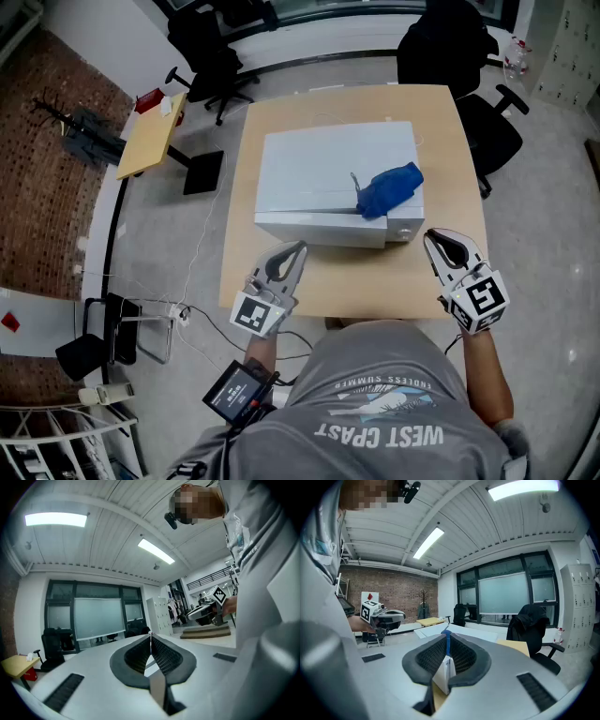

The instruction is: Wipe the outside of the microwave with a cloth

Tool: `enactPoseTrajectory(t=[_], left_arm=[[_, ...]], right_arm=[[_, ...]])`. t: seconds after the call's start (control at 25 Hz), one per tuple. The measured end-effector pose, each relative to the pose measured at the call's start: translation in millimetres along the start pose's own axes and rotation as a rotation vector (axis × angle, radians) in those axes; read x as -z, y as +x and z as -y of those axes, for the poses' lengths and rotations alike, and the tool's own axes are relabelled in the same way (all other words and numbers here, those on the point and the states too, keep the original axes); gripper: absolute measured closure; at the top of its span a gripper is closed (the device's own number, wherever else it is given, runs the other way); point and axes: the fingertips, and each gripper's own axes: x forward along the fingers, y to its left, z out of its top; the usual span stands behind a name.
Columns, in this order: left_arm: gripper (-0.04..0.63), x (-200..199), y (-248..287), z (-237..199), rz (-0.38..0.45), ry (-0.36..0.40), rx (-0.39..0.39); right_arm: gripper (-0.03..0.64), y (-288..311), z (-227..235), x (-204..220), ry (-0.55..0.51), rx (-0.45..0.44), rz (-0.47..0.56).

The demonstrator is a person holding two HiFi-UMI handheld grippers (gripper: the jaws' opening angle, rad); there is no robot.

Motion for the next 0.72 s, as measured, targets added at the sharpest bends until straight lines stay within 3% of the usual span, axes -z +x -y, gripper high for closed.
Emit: enactPoseTrajectory(t=[0.44, 0.6, 0.64, 0.68, 0.72], left_arm=[[0.572, 1, -3, -1, -0.004, -0.006, -0.005], [0.572, 3, -3, -1, 0.002, -0.008, -0.004], [0.572, 6, -3, -1, 0.001, -0.012, -0.005], [0.572, 8, -4, -1, -0.001, -0.017, -0.006], [0.572, 10, -5, -1, -0.004, -0.022, -0.007]], right_arm=[[0.581, 1, -2, 2, 0.018, -0.003, 0.002], [0.578, 16, -11, -3, 0.016, -0.12, 0.013], [0.551, 25, -12, -4, -0.008, -0.155, -0.004], [0.443, 35, -11, -5, -0.045, -0.18, -0.03], [0.388, 48, -8, -6, -0.097, -0.195, -0.058]])
